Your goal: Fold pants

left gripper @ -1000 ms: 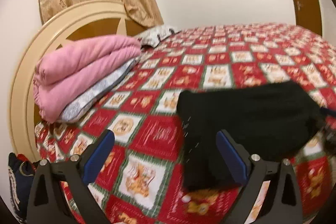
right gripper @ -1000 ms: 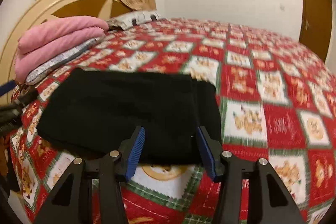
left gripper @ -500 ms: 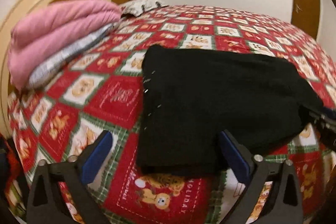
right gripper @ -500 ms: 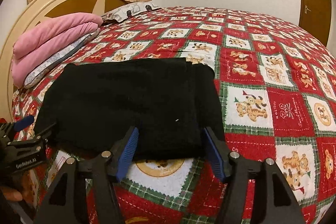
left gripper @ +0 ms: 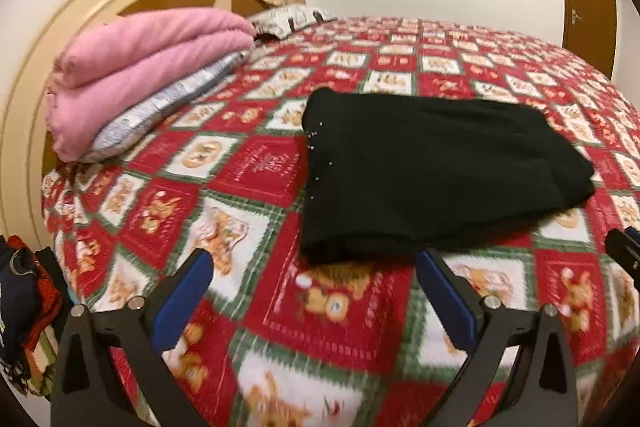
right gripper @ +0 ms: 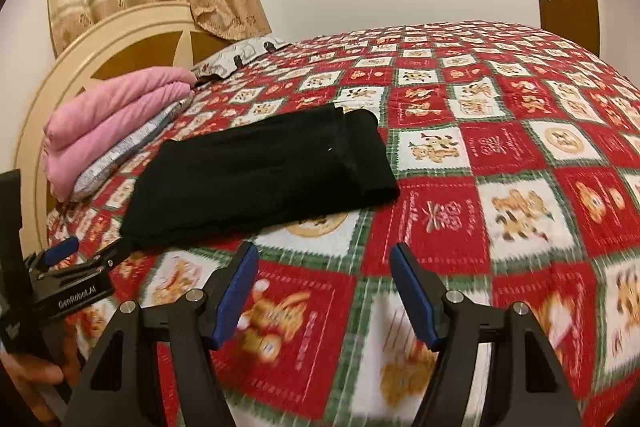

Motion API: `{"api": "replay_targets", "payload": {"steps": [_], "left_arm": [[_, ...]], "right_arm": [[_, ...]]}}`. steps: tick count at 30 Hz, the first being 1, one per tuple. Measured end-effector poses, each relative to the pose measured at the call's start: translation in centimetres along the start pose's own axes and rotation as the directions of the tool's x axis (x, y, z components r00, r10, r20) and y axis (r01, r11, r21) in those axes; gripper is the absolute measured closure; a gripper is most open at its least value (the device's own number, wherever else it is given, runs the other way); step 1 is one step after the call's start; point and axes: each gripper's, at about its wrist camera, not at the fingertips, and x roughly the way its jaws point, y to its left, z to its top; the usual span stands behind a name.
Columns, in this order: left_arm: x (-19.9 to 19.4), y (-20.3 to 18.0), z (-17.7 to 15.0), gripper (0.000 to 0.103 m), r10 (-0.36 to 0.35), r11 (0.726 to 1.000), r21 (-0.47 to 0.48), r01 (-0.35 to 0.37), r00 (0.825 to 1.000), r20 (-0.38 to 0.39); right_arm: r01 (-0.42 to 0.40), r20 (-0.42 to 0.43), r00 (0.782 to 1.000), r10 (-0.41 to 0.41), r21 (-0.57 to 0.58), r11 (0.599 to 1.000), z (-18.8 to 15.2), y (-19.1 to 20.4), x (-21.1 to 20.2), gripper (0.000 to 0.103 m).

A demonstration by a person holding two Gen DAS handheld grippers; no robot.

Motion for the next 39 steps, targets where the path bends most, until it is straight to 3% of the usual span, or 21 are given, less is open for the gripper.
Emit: {"api": "replay_targets", "payload": {"steps": [7,21,39], "left_arm": [[-5.2,0.2,-1.2,0.0,-0.013,1.0,-0.011,0.014,0.995,0.097],[-9.7,0.8,-1.7,0.0,-0.028,0.999,-0.036,0.035,0.985,0.168],[-10.8,0.4,-1.7,0.0,-0.02,1.0,-0.018,0.024,0.98,0.197]], "right_arm": [[-0.022,0.095,0.995,0.022,0.001,1.0,-0.7,1.4,-5.1,0.027],[-0.01,0.259,0.966,0.024,-0.057,0.998,-0.5,4.3,-11.6,0.025],[-0.012,0.279,0.96,0.02,-0.029,1.0,-0.7,4.0,-12.4,0.024]]}}
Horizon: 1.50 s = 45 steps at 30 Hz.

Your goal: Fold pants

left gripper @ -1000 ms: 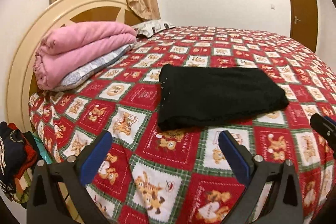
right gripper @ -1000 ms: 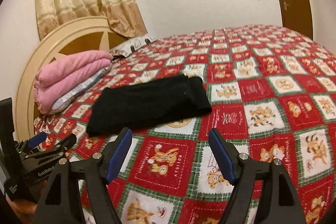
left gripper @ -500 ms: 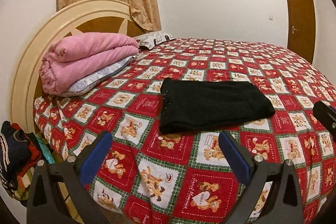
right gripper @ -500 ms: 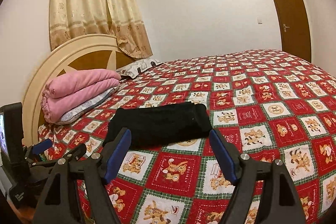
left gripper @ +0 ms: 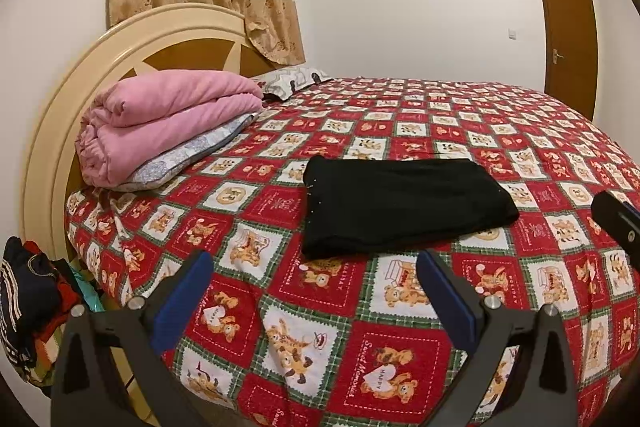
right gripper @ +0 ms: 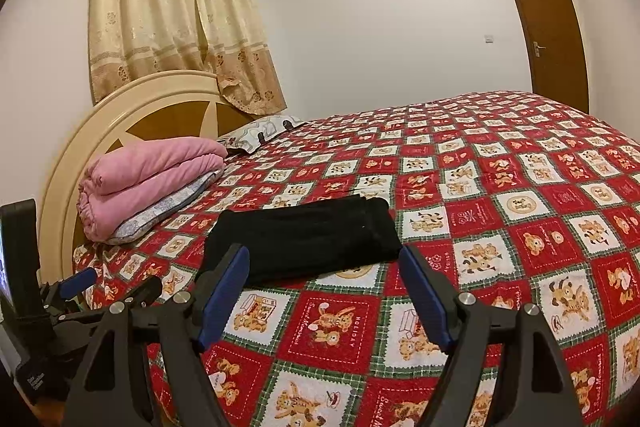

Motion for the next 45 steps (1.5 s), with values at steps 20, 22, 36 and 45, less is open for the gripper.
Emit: {"api": "replay_targets", "payload": {"steps": [20,22,36,45], "left_arm": [[-0.39,-0.14,0.26,0.0,0.007,1.0,-0.003,-0.007,1.0,0.011],[-0.45,-0.09,0.33,0.0,0.009,1.0,-0.001,-0.009,1.0,0.013],[-0.3,-0.18,0.45,0.0,0.017,1.0,0.007,-0.017,1.0,-0.001],[-0.26,-0.23,0.58,0.0,0.034,0.999,0.014,-0.034,0.999,0.008]], "right_arm": [[-0.001,0.011,1.0,0.0,0.01,1.0,-0.13,0.02,-0.23,0.024],[0.0,0.012,1.0,0.0,0.011,1.0,-0.15,0.02,-0.25,0.024],[0.005,0.019,1.0,-0.005,0.017,1.0,-0.07,-0.08,-0.56,0.024],[0.012,0.021,1.0,-0.012,0.016,1.0,-0.07,-0.19,-0.61,0.024]]}}
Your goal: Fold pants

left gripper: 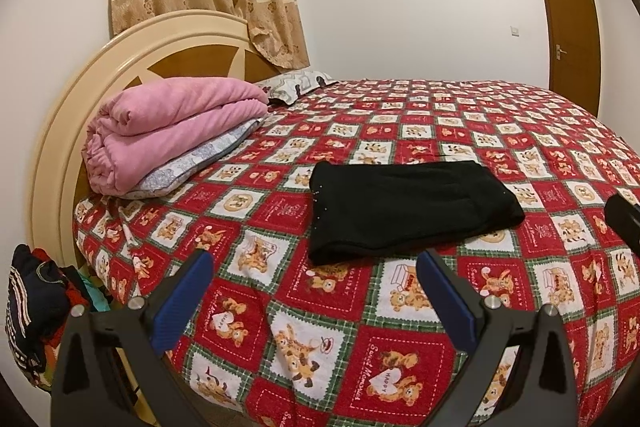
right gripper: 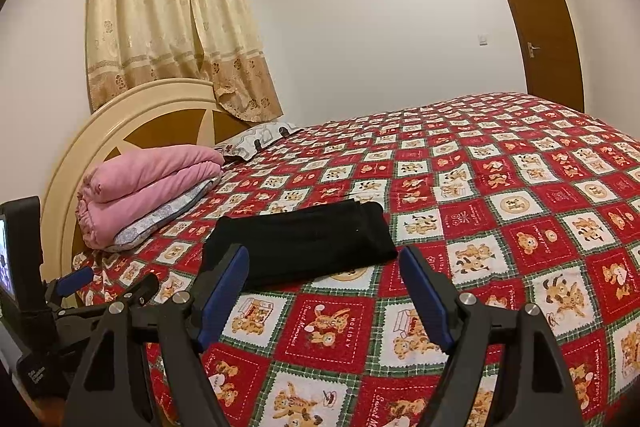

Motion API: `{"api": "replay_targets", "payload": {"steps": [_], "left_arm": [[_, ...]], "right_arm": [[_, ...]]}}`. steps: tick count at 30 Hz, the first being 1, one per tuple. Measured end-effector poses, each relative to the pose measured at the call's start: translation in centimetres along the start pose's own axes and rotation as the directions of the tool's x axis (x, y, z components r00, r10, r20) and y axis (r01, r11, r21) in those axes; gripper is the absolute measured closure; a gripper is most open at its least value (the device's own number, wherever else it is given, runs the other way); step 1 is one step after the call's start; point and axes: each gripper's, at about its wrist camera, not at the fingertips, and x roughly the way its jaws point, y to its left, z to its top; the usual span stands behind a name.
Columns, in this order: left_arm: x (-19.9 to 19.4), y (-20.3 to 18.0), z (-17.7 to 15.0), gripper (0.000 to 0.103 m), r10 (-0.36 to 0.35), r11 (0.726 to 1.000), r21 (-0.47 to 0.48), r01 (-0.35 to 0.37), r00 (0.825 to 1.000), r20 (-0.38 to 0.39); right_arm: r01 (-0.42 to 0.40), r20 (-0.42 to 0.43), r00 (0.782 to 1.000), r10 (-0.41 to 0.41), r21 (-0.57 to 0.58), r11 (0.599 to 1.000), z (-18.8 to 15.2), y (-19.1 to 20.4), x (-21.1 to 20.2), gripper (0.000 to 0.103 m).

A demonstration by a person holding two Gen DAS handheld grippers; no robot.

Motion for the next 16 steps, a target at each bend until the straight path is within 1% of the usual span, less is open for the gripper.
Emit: {"api": "replay_targets", "payload": {"steps": [3,4,6,10,12,15,16], "left_arm": [[0.25,-0.13,0.05,0.0,0.05,0.999,0.018,-0.05,0.999,-0.005],[0.39,-0.11,0.06,0.0,0.055,0.998,0.019,-0.055,0.998,-0.01],[0.59,0.06,0.02,0.0,0.043,0.999,0.007,-0.042,0.999,-0.024],[0.97,0.3,-0.16,0.0,-0.012,1.0,-0.022,0.011,0.998,-0.055],[0.91,0.19,-0.24,0.0,-0.017,1.0,-0.021,0.016,0.999,-0.05],[0.87,-0.01,-0.32,0.0,0.0,1.0,-0.004,0.0,0.999,-0.043],[0.93,0.06,-0.29,0.0,-0.005,1.0,-0.006,0.005,0.999,-0.044]], "right_arm": [[0.01,-0.002,1.0,-0.01,0.001,1.0,-0.07,-0.1,0.01,0.024],[0.01,-0.002,1.0,-0.01,0.004,1.0,-0.09,-0.19,-0.02,0.024],[0.012,-0.003,1.0,-0.012,0.008,1.0,-0.09,-0.29,0.02,0.024],[0.014,-0.004,1.0,-0.014,0.01,1.0,-0.12,-0.27,0.03,0.024],[0.016,-0.004,1.0,-0.015,0.01,1.0,-0.12,-0.27,0.03,0.024],[0.016,-0.003,1.0,-0.016,0.011,1.0,-0.11,-0.27,0.03,0.024],[0.019,-0.004,1.0,-0.019,0.01,1.0,-0.11,-0.32,0.01,0.024]]}}
